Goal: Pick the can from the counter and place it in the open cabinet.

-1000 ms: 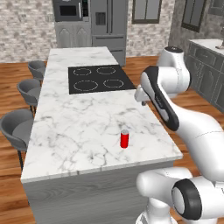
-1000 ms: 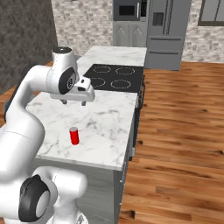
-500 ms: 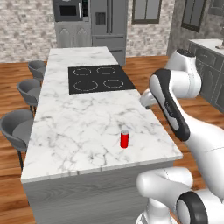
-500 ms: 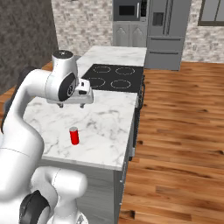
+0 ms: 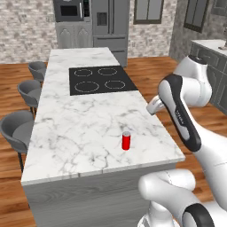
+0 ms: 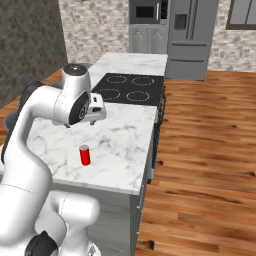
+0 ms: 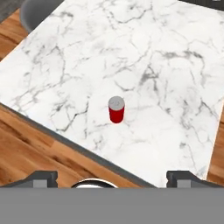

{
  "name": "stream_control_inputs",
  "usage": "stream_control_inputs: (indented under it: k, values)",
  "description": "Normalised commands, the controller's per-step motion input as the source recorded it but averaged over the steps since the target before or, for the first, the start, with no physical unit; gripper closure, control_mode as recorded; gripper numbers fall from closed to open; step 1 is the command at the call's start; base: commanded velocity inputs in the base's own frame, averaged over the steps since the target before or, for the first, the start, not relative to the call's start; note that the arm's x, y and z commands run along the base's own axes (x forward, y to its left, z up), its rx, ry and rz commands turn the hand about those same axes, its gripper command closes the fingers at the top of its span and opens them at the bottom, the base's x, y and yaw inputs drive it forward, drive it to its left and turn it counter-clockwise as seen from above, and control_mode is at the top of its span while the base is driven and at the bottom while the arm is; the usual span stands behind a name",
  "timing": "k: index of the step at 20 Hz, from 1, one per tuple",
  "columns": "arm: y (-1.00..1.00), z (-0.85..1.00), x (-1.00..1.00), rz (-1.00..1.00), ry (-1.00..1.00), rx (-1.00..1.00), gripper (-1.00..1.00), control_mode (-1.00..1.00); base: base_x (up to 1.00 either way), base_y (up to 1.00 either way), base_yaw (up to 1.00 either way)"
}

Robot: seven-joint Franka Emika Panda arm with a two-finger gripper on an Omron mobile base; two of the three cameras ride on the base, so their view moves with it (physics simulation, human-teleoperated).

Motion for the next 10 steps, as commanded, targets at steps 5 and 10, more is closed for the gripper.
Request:
stream_control_inputs:
  k: [5,10]
  values:
    - [0.00,-0.12,-0.06,0.21,-0.02,0.00,-1.00,-1.00,0.00,0.00,0.00]
    - [-0.05,-0.17,-0.03,0.22,-0.01,0.00,-1.00,-1.00,0.00,0.00,0.00]
